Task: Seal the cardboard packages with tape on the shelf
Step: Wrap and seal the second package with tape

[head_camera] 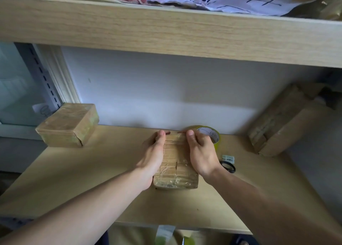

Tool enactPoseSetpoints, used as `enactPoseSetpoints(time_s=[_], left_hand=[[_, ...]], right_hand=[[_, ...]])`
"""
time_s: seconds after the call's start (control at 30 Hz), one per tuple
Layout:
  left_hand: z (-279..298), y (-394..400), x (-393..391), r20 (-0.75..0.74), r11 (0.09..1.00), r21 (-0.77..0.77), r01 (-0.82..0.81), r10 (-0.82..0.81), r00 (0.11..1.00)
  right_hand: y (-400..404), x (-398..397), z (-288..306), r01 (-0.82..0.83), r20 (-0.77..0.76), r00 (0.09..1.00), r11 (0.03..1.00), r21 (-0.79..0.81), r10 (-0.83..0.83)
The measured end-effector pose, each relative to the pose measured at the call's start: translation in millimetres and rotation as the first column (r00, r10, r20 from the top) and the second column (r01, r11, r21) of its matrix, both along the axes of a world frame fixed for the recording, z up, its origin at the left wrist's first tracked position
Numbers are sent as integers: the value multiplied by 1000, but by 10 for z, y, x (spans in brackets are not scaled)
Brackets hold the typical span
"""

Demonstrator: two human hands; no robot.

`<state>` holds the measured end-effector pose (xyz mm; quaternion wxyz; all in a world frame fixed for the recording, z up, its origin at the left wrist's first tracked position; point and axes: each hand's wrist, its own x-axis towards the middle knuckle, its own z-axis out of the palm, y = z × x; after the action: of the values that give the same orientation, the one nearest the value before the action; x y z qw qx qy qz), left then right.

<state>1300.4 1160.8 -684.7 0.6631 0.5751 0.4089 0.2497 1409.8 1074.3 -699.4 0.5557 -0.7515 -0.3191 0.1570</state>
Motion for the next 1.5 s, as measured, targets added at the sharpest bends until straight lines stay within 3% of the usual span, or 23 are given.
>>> enactPoseSetpoints(time_s=[0.17, 0.33, 0.43, 0.5, 0.57, 0.67, 0.77, 0.87, 0.9, 0.97, 1.03, 1.07, 1.27, 1.4, 1.5], left_hand=[[29, 10, -33, -88, 1000, -8, 11, -11, 996], [41, 65, -31, -155, 998, -45, -50, 42, 987], [-17, 188, -36, -197, 987, -110, -121, 97, 976], [-36, 233, -70, -183, 977, -174, -125, 92, 979], [-32, 264, -96, -112, 962, -256, -94, 67, 991], [136, 281, -185, 91, 956, -290, 42, -16, 996], [178, 370, -307, 215, 969, -167, 184, -147, 965], [118, 526, -459, 203, 959, -20, 283, -273, 940], [95, 583, -506, 154, 964, 12, 265, -264, 952], [20, 722, -634, -145, 954, 196, 227, -201, 969], [0, 825, -822, -536, 847, 380, 373, -128, 835], [-16, 884, -908, -639, 810, 386, 441, -110, 761], [11, 1240, -1442, -741, 794, 410, 449, 2, 672], [-125, 1285, -1648, -777, 742, 352, 570, -108, 621], [-239, 1313, -1669, -762, 673, 430, 602, -87, 642]], right_hand=[[36, -3, -11, -12, -56, 998, 999, -36, 10], [-144, -52, 195, -293, -261, 924, 956, -10, 280], [-361, -34, 200, -512, -129, 856, 856, -71, 501], [-399, -42, 71, -545, 59, 818, 804, -237, 572], [-357, -50, -104, -450, 186, 845, 854, -261, 502], [-267, -61, -145, -374, 90, 922, 926, -40, 376], [-172, -82, -46, -338, 47, 941, 939, 59, 336], [-66, -115, -98, -333, 149, 929, 941, -56, 338], [-24, -129, -143, -347, 180, 912, 928, -137, 368], [67, -159, -243, -345, 256, 860, 872, -347, 442], [174, -241, -293, -305, 324, 821, 841, -446, 470], [243, -295, -295, -290, 342, 818, 845, -449, 462], [899, -632, -322, -254, 299, 879, 896, -364, 371], [1429, -810, -341, -218, 246, 925, 936, -276, 288], [1721, -913, -286, -207, 244, 929, 938, -278, 277]])
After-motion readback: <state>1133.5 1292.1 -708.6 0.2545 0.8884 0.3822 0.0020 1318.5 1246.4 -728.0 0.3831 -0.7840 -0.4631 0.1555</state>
